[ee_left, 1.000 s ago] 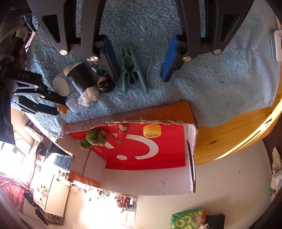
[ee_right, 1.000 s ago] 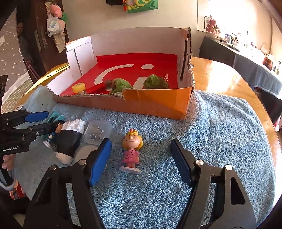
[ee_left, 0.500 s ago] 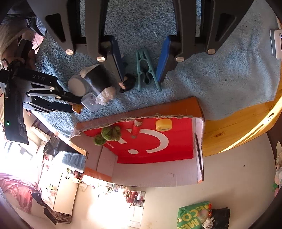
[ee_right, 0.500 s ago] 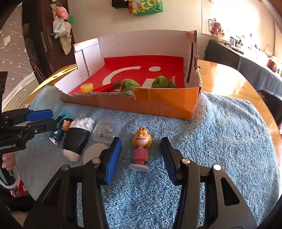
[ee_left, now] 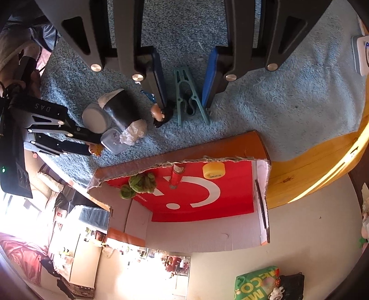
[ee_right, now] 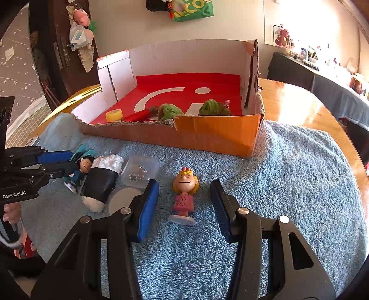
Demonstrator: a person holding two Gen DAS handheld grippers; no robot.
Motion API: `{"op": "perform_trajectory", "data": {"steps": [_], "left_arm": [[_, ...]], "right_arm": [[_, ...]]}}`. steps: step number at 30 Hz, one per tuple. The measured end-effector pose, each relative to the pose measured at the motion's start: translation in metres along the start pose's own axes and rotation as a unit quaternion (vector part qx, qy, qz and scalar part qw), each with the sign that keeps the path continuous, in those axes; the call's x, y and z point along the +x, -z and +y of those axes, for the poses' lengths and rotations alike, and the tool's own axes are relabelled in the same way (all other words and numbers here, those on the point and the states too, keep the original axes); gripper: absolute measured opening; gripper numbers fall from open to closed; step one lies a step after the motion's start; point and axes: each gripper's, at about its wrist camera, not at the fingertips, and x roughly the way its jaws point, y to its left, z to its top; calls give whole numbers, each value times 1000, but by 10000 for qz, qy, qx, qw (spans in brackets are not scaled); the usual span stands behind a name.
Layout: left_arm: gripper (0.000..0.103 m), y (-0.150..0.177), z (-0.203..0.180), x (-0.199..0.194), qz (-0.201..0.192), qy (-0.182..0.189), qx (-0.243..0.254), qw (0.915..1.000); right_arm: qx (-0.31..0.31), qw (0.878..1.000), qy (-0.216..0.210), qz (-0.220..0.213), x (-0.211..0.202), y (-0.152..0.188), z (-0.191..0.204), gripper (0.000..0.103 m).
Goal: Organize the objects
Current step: 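Grasp the green clothespin with the left tool while the right tool grasps the pink-dress figurine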
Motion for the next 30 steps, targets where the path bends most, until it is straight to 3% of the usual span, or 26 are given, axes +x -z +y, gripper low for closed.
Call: {"op": "perform_trajectory", "data": {"steps": [4,15,17,21,30], "left_arm": [[32,4,6,4,141,-27,16,9999],[32,3,1,8,38,-29,7,10000],[26,5,-1,7,-26,-40,2,10000],[24,8,-2,6,-143,-126,-20,9998],[23,8,-3,-9,-394,13,-203,9990]], "right_arm": [[35,10000,-45,4,0,0,-2,45],[32,10000,-33,-14,0,0,-2,45],[12,10000,-25,-9,0,0,-1,45],[-146,9999,-12,-12,2,-1,3,22],[-83,9995,-88,-293,-9,1,7,21]]}}
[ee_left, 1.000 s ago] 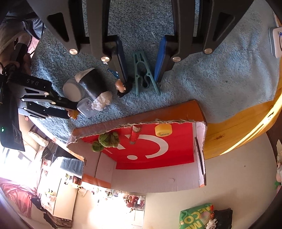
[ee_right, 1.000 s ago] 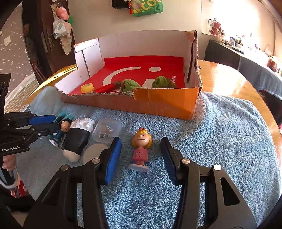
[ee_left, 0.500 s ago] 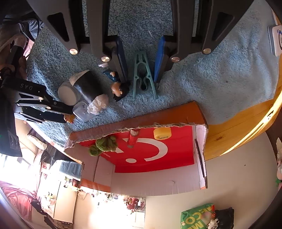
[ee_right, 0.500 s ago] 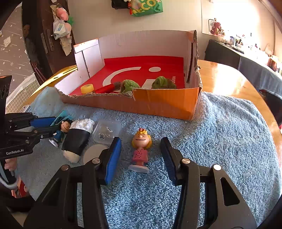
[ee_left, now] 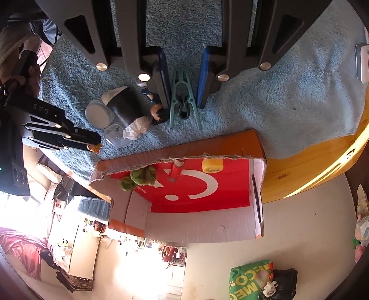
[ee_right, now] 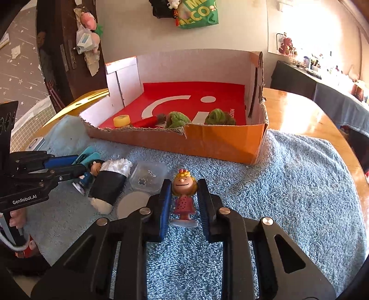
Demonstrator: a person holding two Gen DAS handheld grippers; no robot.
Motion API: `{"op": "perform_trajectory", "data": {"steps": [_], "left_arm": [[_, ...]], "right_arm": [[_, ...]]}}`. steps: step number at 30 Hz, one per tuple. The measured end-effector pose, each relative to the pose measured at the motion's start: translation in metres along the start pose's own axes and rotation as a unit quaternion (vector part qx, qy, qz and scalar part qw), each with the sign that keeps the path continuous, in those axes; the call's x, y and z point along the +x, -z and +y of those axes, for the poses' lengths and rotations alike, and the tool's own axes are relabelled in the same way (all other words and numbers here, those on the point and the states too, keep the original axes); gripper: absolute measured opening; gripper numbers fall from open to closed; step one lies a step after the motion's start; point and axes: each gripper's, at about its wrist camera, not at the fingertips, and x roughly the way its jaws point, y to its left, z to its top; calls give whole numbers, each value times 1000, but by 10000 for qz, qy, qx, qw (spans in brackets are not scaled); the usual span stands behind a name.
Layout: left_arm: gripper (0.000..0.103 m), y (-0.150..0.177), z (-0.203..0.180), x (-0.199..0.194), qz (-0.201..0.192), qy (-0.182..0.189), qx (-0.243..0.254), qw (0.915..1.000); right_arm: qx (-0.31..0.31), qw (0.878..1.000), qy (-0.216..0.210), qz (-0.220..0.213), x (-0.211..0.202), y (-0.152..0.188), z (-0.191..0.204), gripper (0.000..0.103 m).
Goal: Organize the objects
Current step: 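Grasp the green clothespin with the left tool while the right tool grasps the pink-dress figurine, then carry the clothespin and figurine into the red box with both tools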
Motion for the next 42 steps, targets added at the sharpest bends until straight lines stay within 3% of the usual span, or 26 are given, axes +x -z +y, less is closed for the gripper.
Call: {"op": "perform_trajectory", "data": {"steps": [11,26,34,42], "left_arm": [[23,-21,-5,-33,-463,31,132,9988],[23,-42,-5,-40,-601,120,175,9980],[23,-88,0,-10,-362,329,182,9986],[23,-130,8,48,121,186,326,9992]], "right_arm": [[-37,9994,-154,-310,-24,-20,9,21],[-82,9985,-299,-458,-32,-39,15,21],[-172,9981,-415,-431,-21,-80,14,21],[-373,9988,-316,-78,21,-130,7,21]]}}
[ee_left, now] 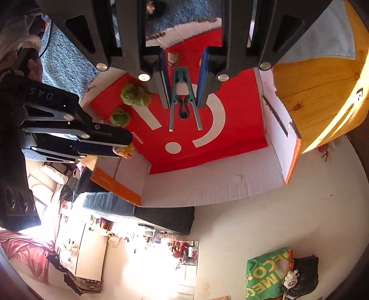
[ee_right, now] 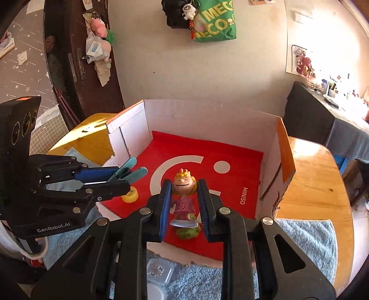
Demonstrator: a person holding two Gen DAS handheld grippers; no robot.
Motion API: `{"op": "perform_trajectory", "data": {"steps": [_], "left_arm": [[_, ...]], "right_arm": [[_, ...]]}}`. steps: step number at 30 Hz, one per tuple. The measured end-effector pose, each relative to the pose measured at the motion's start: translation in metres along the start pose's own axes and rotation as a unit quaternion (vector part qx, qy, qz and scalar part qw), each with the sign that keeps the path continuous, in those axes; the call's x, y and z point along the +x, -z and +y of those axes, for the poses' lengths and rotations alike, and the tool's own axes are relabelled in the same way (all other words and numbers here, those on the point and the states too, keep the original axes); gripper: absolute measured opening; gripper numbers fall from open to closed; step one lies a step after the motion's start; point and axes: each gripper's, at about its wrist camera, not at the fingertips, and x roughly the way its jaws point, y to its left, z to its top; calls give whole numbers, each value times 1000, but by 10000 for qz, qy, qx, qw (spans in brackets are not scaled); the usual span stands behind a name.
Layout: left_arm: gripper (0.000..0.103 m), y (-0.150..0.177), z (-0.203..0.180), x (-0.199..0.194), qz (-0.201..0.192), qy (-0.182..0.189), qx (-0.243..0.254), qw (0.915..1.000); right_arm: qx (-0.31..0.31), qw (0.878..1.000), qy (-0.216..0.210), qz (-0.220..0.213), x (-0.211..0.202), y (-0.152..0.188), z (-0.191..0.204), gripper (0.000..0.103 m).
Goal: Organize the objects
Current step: 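Carry the clothespin and figurine into the red box with both tools, then lower the clothespin and figurine onto the box floor and open both tools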
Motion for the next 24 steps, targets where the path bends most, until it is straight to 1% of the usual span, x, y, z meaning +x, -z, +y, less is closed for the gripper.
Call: {"op": "perform_trajectory", "data": {"steps": [2,7,11,14,19,21,24], "left_arm": [[23,-6,6,16,170,-15,-25,9999],[23,-13,19,49,567,119,-184,9982],[23,-13,25,63,762,196,-292,9965],[23,-11,25,67,843,128,-262,9960],[23,-6,25,72,976,131,-262,9948],[23,-7,25,74,1000,128,-250,9946],[23,-8,26,77,1059,100,-234,9941]], "right_arm": [[63,9998,-18,211,16,-8,-7,21],[237,9967,-24,775,56,-16,-23,21],[269,9931,-21,1144,77,-15,-30,21],[266,9908,-4,1329,87,-14,-33,21],[233,9869,51,1593,98,-10,-35,21],[238,9849,7,1715,103,-8,-36,22],[195,9839,32,1776,105,-6,-36,21]]}}
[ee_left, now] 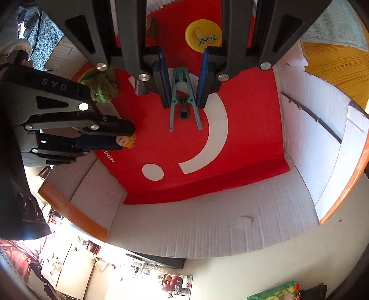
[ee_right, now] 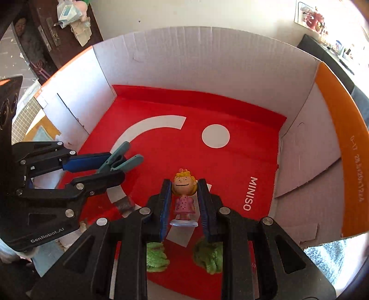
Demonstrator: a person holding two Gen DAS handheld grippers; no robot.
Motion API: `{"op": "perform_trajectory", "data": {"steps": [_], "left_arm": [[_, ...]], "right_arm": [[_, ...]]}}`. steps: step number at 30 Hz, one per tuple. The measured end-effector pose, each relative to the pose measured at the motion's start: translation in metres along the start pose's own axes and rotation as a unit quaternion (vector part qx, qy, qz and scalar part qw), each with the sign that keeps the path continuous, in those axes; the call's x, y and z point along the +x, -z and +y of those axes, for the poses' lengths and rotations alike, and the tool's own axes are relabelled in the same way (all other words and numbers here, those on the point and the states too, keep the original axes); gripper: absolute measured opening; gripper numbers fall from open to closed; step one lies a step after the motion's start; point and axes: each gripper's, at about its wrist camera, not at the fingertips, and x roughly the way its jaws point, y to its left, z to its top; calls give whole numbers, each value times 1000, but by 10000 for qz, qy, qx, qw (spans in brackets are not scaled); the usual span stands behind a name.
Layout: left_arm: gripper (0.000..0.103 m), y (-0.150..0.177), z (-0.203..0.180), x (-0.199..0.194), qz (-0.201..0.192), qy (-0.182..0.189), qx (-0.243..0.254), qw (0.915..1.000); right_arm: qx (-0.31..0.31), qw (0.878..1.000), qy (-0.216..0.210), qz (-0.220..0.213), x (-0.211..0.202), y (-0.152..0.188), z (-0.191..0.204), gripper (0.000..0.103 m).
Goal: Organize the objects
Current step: 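Lower the clothespin and figurine onto the box floor and open both tools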
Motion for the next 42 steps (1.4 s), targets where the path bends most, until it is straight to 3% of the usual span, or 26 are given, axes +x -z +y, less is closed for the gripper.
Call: {"op": "perform_trajectory", "data": {"steps": [12,42], "left_arm": [[24,2,-5,2,79,-121,112,9998],[29,1,-2,4,55,-95,68,9999]], "right_arm": [[-79,9997,61,239,3,2,-2,22],[-51,9996,36,262,5,-1,-3,22]]}}
